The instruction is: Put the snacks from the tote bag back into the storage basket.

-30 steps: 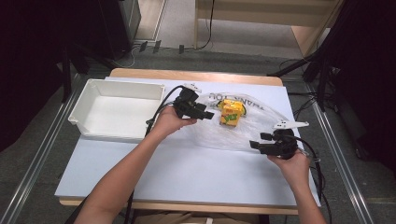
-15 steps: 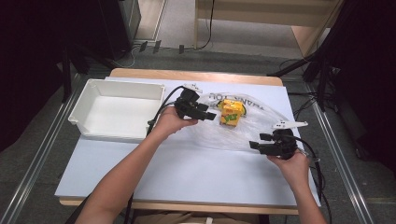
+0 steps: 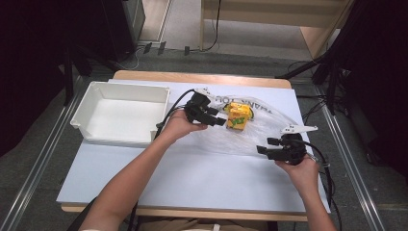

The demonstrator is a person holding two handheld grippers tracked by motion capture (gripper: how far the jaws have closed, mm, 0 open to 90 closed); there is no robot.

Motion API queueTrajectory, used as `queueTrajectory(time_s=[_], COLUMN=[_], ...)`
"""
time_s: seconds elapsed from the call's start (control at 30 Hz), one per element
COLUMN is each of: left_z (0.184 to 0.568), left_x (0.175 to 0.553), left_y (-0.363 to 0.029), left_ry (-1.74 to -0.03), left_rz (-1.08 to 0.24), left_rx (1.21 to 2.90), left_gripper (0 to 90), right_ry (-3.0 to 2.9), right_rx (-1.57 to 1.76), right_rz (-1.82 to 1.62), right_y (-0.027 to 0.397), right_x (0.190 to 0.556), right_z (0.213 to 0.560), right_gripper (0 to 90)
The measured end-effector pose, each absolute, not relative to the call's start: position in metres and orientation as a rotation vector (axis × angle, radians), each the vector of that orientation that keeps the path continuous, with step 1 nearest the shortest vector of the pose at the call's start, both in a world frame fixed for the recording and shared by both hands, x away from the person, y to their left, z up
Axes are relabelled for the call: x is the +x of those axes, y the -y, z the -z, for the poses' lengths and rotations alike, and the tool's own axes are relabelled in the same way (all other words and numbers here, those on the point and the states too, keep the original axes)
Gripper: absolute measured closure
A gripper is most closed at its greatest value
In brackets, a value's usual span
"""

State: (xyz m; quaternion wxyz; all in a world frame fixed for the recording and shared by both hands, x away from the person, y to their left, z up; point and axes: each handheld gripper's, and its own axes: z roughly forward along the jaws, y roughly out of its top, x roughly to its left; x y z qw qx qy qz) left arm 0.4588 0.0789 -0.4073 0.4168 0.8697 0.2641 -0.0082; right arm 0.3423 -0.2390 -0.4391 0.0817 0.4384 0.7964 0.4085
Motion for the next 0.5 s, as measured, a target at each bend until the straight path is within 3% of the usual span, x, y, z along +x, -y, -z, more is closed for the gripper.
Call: queueTrajectory(time_s=[0.5], left_z=[0.414], left_x=[0.475], left_y=[-0.053], left_ry=[-0.635], left_rz=[0.031], left_rx=[2.172], left_gripper=[39.2], right_ry=[-2.363], right_rx=[1.318], right_rz=[-1.224], right_y=[0.242], right_x=[0.335], right_z=[0.439], right_gripper=[37.8])
